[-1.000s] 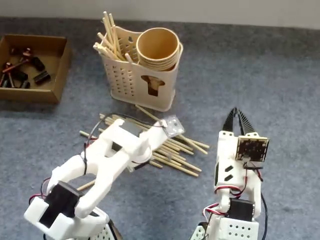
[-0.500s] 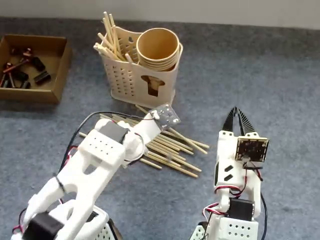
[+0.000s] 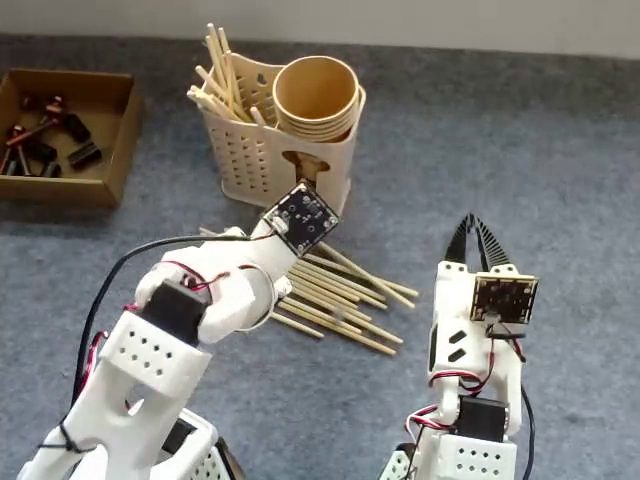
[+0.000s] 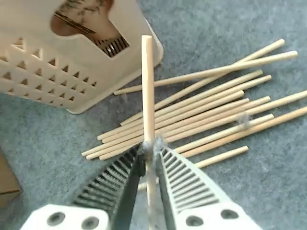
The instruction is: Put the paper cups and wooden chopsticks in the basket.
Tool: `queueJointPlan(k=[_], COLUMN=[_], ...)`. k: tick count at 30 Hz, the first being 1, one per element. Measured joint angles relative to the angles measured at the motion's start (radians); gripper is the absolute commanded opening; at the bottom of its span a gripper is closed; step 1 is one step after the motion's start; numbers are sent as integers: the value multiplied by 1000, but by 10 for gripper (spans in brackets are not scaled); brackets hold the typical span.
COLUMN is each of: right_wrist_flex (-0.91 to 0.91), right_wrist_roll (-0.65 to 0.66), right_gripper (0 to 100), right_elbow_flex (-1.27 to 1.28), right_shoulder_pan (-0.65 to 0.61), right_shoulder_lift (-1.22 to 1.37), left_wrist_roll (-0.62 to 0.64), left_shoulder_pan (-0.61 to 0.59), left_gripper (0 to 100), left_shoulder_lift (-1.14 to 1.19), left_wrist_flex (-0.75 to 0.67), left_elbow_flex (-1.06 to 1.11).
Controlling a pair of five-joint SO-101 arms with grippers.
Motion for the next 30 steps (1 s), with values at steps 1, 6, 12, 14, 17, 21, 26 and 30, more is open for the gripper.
queueJointPlan(k=[1,6,12,14,17,21,26,30], right_wrist_flex=[0,0,0,0,0,0,0,0], right_wrist_roll=[0,0,0,0,0,0,0,0], right_gripper=[7,7,7,7,7,7,7,7], right_elbow_flex=[0,0,0,0,0,0,0,0], right_shoulder_pan=[0,0,0,0,0,-25,-40,-40], right_shoulder_lift=[0,0,0,0,0,0,0,0], left_wrist_roll=[15,110,221,244,259,259,259,259], left_shoulder_pan=[-11,-87,-117,-117,-117,-117,-117,-152], left_gripper=[5,5,5,5,5,5,5,5], left_shoulder_lift=[-23,-115,-193,-218,-249,-265,-267,-265], left_wrist_flex=[-11,-83,-187,-227,-295,-402,-565,-695], left_elbow_flex=[-2,-54,-71,-71,-71,-71,-71,-71])
